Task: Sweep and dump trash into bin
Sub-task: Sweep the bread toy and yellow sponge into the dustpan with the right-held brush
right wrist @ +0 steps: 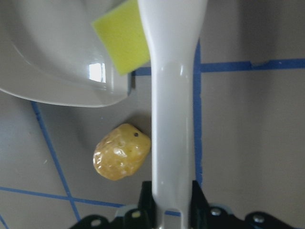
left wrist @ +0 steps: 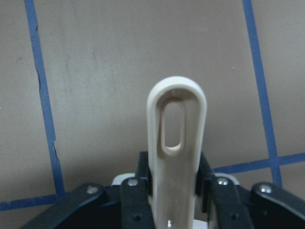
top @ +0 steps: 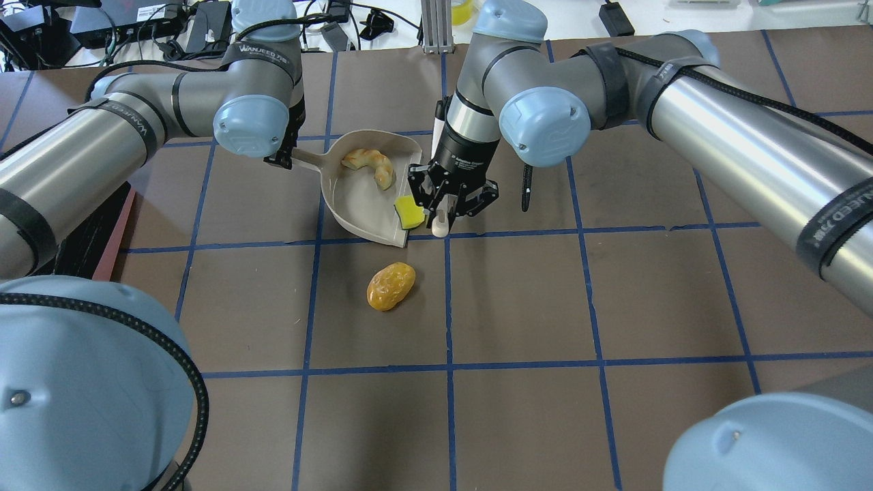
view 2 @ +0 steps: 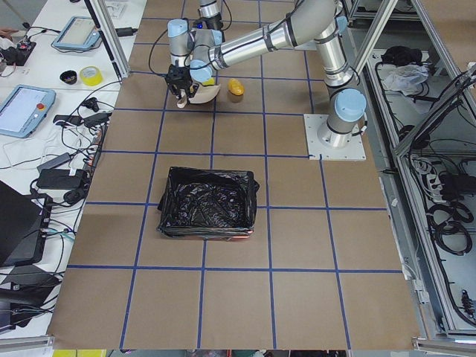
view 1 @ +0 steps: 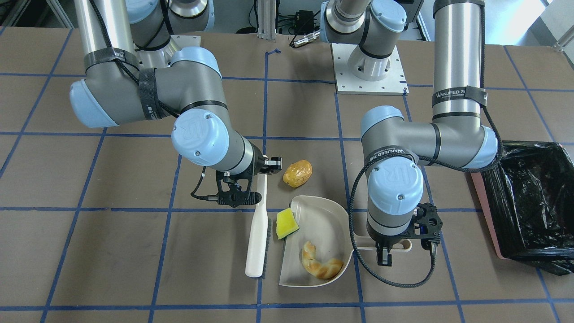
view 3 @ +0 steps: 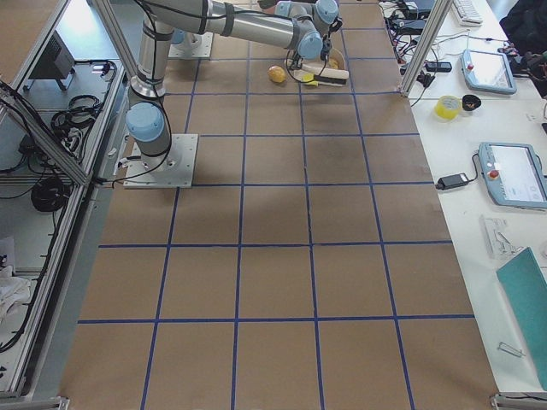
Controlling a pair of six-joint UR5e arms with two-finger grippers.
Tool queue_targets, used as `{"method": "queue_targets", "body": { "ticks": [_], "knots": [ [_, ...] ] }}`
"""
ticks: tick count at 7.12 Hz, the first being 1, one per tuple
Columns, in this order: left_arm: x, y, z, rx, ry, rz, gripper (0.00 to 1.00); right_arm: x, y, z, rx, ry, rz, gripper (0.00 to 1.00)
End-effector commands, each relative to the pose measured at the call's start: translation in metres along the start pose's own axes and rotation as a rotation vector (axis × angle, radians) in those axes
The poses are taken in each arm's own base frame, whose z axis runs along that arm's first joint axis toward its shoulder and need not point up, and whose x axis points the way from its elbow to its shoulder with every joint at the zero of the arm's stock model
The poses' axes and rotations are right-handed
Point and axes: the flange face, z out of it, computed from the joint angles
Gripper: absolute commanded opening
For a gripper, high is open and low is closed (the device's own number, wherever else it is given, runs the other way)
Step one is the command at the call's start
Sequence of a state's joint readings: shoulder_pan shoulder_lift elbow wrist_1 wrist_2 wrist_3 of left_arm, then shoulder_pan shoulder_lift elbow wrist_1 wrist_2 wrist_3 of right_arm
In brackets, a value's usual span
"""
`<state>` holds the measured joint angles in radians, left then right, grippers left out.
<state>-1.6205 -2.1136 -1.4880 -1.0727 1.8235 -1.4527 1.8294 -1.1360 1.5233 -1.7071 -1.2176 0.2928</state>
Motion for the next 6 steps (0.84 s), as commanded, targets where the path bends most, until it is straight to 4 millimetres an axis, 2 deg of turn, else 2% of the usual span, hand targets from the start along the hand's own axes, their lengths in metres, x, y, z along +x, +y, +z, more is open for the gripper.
{"method": "queue_targets", "body": {
  "ticks": [1, 2, 3, 4, 5, 6],
  "knots": [
    [0.0, 0.0, -0.001, -0.001, 0.002, 0.0, 0.0, 0.016, 0.011, 0.039, -0.078, 0.032, 0.09, 0.0],
    [0.0, -0.001, -0.001, -0.001, 0.002, -0.001, 0.0, 0.0, 0.013, 0.04, -0.077, -0.077, 0.101, 0.0],
    [0.0, 0.001, 0.0, -0.001, 0.001, 0.001, 0.0, -0.022, 0.01, 0.051, -0.063, -0.187, 0.058, 0.0],
    [0.0, 0.001, 0.0, -0.001, 0.001, 0.001, 0.0, -0.041, 0.006, 0.059, -0.042, -0.2, 0.05, 0.0],
    [0.0, 0.001, 0.0, -0.001, 0.001, 0.001, 0.0, -0.049, -0.001, 0.047, -0.009, -0.212, 0.045, 0.0],
    [0.0, 0.001, 0.001, -0.003, -0.001, 0.001, 0.0, -0.041, -0.007, 0.03, -0.001, -0.191, 0.052, 0.0]
  ]
}}
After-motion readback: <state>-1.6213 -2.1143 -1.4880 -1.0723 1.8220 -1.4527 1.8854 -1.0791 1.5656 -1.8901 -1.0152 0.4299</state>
